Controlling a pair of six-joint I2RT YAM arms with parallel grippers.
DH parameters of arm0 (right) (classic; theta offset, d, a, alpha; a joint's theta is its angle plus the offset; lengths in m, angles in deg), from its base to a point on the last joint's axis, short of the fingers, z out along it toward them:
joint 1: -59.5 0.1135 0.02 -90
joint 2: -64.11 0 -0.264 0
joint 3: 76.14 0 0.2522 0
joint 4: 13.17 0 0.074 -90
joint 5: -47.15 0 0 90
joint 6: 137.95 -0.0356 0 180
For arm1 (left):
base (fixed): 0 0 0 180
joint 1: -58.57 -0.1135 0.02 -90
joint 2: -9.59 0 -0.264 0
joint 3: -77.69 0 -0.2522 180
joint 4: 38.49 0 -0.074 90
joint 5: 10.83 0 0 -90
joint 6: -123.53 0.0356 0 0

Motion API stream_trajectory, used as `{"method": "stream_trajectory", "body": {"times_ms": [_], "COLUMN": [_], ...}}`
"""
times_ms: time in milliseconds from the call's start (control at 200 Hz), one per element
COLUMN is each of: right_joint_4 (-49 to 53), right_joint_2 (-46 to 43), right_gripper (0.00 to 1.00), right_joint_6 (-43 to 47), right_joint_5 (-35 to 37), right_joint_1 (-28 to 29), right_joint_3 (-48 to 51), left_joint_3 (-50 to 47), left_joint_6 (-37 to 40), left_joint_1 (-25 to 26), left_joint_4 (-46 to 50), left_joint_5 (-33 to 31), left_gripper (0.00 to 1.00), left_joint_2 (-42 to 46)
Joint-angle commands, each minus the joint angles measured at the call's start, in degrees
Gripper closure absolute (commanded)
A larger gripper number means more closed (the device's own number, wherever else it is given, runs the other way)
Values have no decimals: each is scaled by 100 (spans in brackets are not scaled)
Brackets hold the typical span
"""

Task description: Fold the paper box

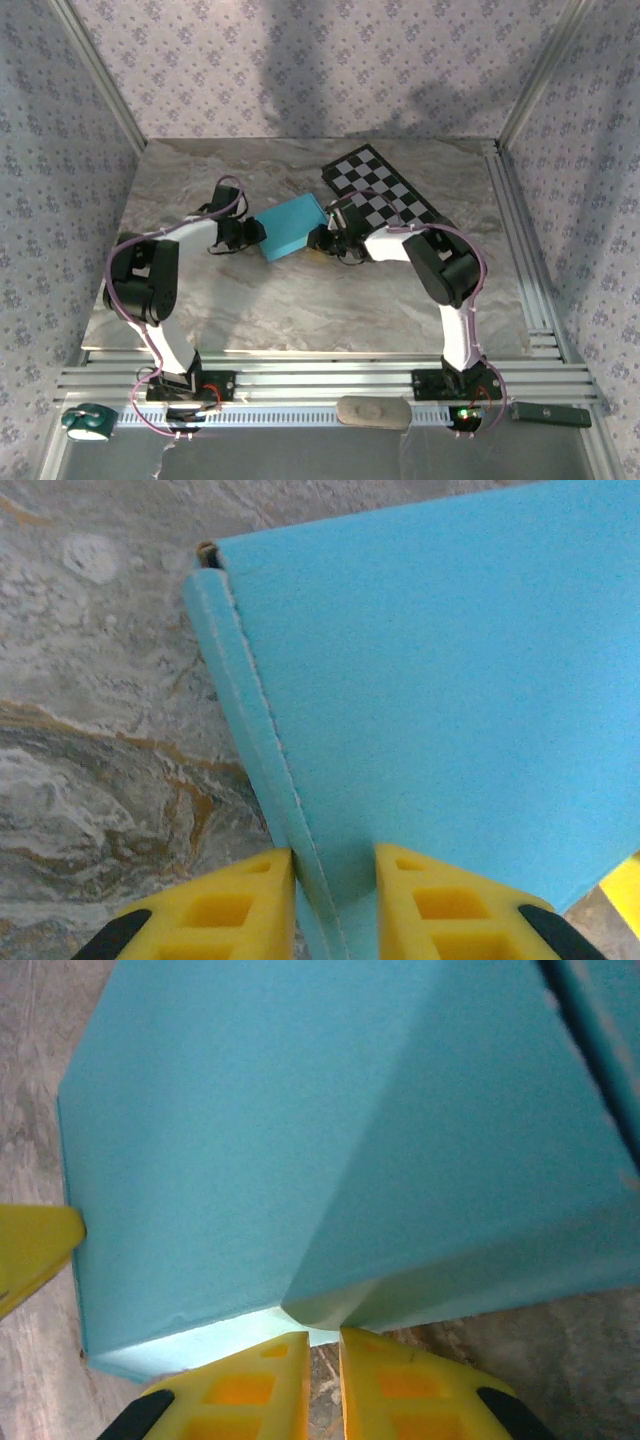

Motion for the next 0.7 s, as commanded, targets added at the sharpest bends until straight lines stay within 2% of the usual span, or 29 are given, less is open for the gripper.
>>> {"method": "stream_trajectory", "body": {"times_ms": [0, 190, 305, 365, 500, 695], "right_joint_4": [176, 601, 788, 830, 845, 551], "right_joint_2": [11, 85, 120, 128, 87, -221], "right_gripper": [82, 82, 82, 82, 82, 82], "right_joint_6": [73, 440, 593, 618, 557, 131], "right_joint_5": [-91, -558, -698, -735, -761, -555], "right_joint_1": [-136, -465, -528, -530, -510, -237], "right_joint_3": [-200, -550, -719, -764, -772, -180], "left_joint_3": [-271, -190, 97, 258, 738, 1156], "left_joint_6": [-40, -9, 138, 218, 409, 461], "left_joint_1": [96, -103, -379, -513, -645, -642], "left_joint_4": [522, 787, 1062, 1061, 975, 602], "left_joint_5": [241, 182, -297, -516, -346, -76], "left_gripper": [72, 59, 55, 54, 55, 55], "left_joint_2": [215, 756, 872, 724, 10, -582]}}
